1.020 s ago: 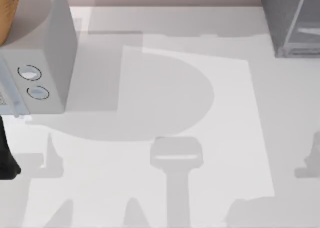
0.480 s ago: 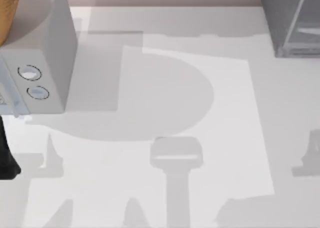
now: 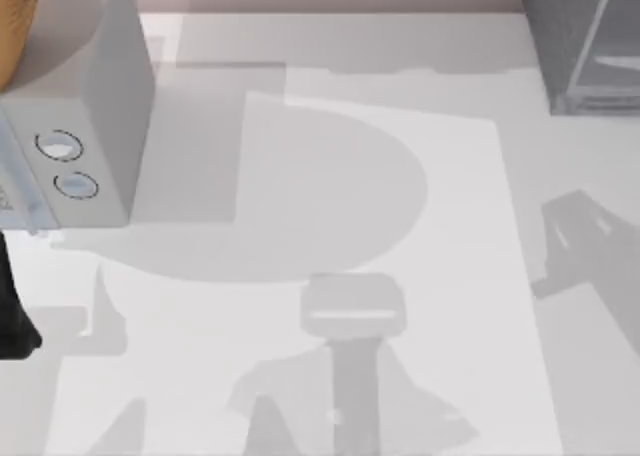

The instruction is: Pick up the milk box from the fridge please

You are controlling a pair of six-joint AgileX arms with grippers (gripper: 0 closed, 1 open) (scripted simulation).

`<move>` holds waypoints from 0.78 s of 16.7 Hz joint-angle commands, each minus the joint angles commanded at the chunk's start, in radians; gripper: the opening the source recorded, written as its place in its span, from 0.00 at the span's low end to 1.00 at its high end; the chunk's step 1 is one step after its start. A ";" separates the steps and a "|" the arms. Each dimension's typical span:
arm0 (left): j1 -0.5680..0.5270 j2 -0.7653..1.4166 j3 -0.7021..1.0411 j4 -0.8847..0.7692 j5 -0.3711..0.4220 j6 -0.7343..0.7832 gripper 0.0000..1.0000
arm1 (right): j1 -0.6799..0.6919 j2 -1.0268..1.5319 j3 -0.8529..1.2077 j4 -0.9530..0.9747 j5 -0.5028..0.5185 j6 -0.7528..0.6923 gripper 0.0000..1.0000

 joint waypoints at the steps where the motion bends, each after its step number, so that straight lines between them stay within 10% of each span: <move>1: 0.000 0.000 0.000 0.000 0.000 0.000 1.00 | 0.011 0.123 0.039 0.085 -0.029 -0.004 0.00; 13: 0.000 0.000 0.000 0.000 0.000 0.000 1.00 | 0.073 1.375 0.387 0.913 -0.277 0.065 0.00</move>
